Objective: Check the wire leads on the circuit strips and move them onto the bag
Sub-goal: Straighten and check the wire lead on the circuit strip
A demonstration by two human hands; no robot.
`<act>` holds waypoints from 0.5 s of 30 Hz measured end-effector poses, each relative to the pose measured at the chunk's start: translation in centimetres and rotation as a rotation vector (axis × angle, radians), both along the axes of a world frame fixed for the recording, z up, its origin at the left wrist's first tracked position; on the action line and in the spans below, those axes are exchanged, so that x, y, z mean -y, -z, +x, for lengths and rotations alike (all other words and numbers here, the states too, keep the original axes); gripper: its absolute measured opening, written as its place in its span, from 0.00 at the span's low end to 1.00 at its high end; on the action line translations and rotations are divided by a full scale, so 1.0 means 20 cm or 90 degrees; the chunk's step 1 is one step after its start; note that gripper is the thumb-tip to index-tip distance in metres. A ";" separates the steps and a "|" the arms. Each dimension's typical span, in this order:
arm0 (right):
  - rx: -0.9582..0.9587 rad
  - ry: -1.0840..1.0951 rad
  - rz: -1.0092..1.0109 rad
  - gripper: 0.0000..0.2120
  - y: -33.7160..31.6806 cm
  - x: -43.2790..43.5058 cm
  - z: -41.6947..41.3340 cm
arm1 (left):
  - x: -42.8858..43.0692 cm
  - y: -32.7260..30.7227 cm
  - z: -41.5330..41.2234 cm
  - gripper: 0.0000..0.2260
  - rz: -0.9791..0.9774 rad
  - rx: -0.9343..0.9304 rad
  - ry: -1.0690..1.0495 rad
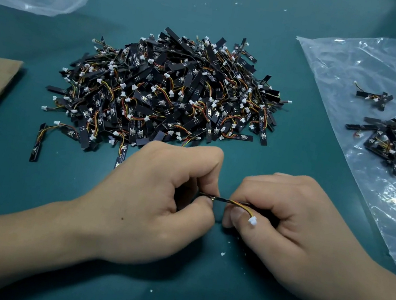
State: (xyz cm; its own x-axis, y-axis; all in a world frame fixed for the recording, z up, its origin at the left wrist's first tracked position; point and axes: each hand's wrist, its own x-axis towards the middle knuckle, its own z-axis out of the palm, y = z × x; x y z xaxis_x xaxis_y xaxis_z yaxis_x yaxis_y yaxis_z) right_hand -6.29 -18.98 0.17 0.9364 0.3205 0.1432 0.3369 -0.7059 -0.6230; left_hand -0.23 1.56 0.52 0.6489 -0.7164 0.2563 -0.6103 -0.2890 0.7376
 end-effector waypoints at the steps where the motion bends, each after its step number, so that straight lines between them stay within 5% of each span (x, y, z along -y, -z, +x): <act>1: -0.002 0.000 -0.005 0.16 0.00 0.00 0.00 | 0.00 0.00 0.00 0.06 -0.001 0.004 0.000; 8: 0.003 0.007 -0.007 0.15 0.00 -0.01 0.00 | 0.00 -0.01 0.00 0.06 0.004 0.008 -0.003; 15: 0.009 0.034 -0.040 0.17 0.01 -0.02 -0.01 | 0.02 -0.03 -0.02 0.17 0.015 0.031 -0.032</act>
